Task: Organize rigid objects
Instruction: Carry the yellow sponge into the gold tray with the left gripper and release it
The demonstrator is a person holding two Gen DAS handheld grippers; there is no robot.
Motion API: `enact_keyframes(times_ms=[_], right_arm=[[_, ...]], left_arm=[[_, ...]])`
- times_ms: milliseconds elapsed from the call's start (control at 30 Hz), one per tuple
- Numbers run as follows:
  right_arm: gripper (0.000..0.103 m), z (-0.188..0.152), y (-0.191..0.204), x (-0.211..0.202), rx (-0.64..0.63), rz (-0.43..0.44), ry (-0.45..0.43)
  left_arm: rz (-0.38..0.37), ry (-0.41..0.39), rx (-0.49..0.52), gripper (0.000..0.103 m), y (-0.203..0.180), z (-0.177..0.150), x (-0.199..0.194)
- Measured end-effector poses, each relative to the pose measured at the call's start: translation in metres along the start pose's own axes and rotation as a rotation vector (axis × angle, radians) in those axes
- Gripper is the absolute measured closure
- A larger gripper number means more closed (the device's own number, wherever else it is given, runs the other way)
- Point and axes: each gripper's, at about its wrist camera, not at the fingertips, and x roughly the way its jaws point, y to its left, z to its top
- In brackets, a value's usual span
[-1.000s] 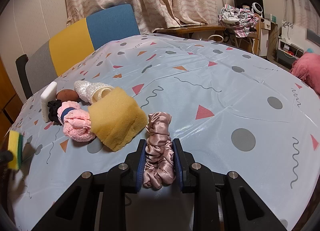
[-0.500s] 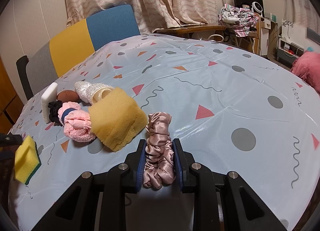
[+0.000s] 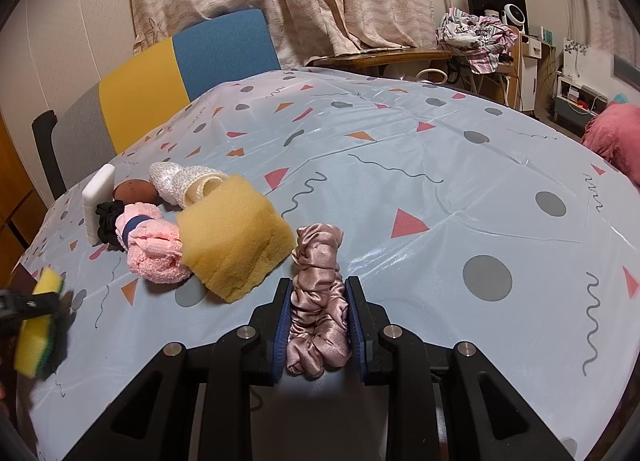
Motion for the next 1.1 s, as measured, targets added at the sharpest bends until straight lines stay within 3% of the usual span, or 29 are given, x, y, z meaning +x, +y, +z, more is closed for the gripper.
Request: enact_keyframes(times_ms=[267, 433, 600, 833, 1000, 1100], right_arm=[[0.077, 0.0, 0.001, 0.0, -0.006, -0.007, 0.0], [0.077, -0.001, 0.004, -0.001, -0.017, -0.02, -0.003], [0.078, -0.002, 0.005, -0.003, -0.019, -0.026, -0.007], [0.079, -0.003, 0.01, -0.005, -0.051, -0.058, -0.009], [0.079, -0.003, 0.013, -0.005, -0.071, -0.076, -0.006], [0.079, -0.003, 0.014, -0.004, -0.076, -0.082, -0.004]], left_arm=[[-0.11, -0.088, 0.024, 0.016, 0.001, -0.01, -0.064], [-0.066, -0.189, 0.063, 0.016, 0.023, -0.012, -0.109], [-0.005, -0.226, 0.033, 0.016, 0.065, -0.013, -0.126], [0.022, -0.169, -0.058, 0.015, 0.127, -0.025, -0.12], [0.02, -0.095, -0.089, 0.014, 0.152, -0.031, -0.104], [0.071, -0.089, -0.08, 0.012, 0.157, -0.036, -0.101]])
